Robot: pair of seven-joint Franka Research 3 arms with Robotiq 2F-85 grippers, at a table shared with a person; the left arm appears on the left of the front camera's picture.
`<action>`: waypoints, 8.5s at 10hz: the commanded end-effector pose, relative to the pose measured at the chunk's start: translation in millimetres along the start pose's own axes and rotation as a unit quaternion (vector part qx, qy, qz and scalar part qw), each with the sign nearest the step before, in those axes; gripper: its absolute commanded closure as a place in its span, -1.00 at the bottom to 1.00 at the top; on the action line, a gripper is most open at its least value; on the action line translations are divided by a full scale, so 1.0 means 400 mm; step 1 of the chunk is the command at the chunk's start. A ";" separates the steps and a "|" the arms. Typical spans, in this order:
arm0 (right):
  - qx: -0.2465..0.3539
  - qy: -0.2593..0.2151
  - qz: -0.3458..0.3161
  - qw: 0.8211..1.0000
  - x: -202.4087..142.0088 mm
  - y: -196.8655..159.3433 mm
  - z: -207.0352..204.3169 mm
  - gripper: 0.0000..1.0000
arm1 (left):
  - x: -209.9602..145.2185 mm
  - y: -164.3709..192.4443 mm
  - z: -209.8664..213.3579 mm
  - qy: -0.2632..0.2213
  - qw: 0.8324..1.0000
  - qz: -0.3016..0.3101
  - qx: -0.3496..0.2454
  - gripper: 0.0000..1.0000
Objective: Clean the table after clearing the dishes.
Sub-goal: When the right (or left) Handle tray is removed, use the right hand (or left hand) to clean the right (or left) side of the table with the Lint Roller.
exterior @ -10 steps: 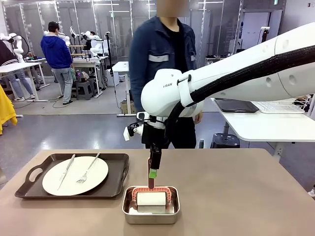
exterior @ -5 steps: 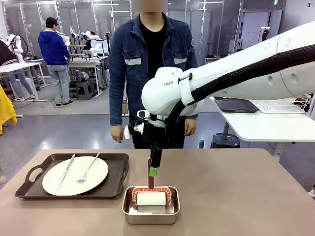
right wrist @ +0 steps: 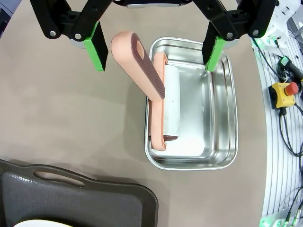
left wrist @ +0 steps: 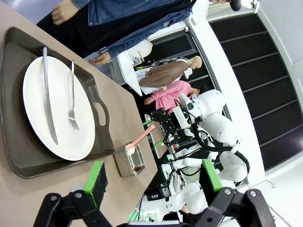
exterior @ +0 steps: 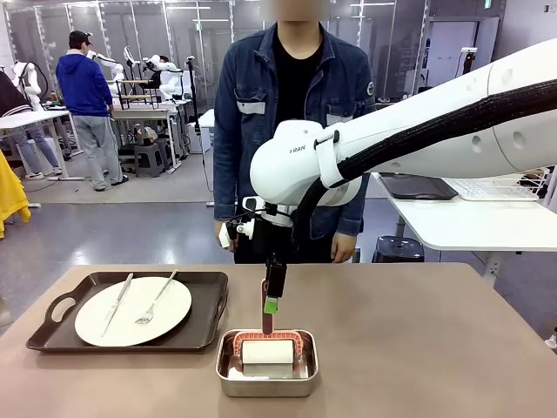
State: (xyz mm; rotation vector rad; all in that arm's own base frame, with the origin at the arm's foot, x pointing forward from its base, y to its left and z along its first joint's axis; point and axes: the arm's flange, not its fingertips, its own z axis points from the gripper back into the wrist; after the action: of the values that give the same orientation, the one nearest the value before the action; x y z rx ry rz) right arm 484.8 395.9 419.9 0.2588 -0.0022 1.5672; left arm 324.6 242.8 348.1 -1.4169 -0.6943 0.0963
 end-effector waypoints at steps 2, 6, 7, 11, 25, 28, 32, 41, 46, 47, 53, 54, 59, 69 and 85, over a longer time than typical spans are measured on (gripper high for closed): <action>-0.001 0.000 0.001 1.000 0.002 0.004 0.002 -1.00 | -0.004 -0.003 0.011 0.006 1.000 -0.007 -0.005 -1.00; 0.000 0.000 0.000 1.000 0.000 0.000 0.000 -1.00 | -0.004 -0.003 0.011 0.006 1.000 -0.007 -0.005 -1.00; 0.014 -0.067 -0.036 0.997 -0.054 0.002 0.040 -1.00 | -0.004 -0.003 0.011 0.006 1.000 -0.007 -0.005 -1.00; 0.108 -0.267 -0.199 0.937 -0.299 0.010 0.115 -1.00 | -0.004 -0.003 0.011 0.006 1.000 -0.007 -0.005 -1.00; 0.219 -0.569 -0.437 0.662 -1.591 0.447 0.167 -1.00 | -0.004 -0.003 0.011 0.006 1.000 -0.007 -0.005 -1.00; 0.214 -0.573 -0.423 0.668 -1.640 0.465 0.154 -1.00 | -0.004 -0.003 0.011 0.006 1.000 -0.007 -0.005 -1.00; 0.214 -0.573 -0.423 0.668 -1.640 0.465 0.154 -1.00 | -0.004 -0.003 0.011 0.006 1.000 -0.007 -0.005 -1.00; 0.214 -0.573 -0.423 0.668 -1.640 0.465 0.154 -1.00 | 0.000 0.000 -0.001 0.000 1.000 0.000 0.000 -1.00; 0.214 -0.573 -0.423 0.668 -1.640 0.465 0.154 -1.00 | 0.000 0.000 -0.003 0.001 1.000 0.000 -0.001 -1.00; 0.214 -0.573 -0.423 0.668 -1.640 0.465 0.154 -1.00 | 0.000 0.000 -0.003 0.001 1.000 0.000 -0.001 -1.00; 0.214 -0.573 -0.423 0.668 -1.640 0.465 0.154 -1.00 | -0.064 -0.097 -0.238 0.066 0.994 -0.081 0.036 -1.00; 0.214 -0.573 -0.423 0.668 -1.640 0.465 0.154 -1.00 | -0.100 -0.108 -0.294 0.067 0.994 -0.081 0.035 -1.00; 0.214 -0.573 -0.423 0.668 -1.640 0.465 0.154 -1.00 | -0.260 -0.167 -0.599 0.095 0.989 -0.096 0.052 -1.00; 0.214 -0.573 -0.423 0.668 -1.640 0.465 0.154 -1.00 | -0.347 -0.232 -1.104 0.185 0.951 -0.227 0.095 -1.00; 0.214 -0.573 -0.423 0.668 -1.640 0.465 0.154 -1.00 | -0.247 -0.305 -1.180 0.324 0.863 -0.339 0.185 -1.00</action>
State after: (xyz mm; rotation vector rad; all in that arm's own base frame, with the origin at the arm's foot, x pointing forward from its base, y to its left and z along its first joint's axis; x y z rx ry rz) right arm 308.7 -264.6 400.6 1.3891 -0.4431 0.2074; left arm 424.5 -225.1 416.0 -0.7571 -0.5634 -0.6922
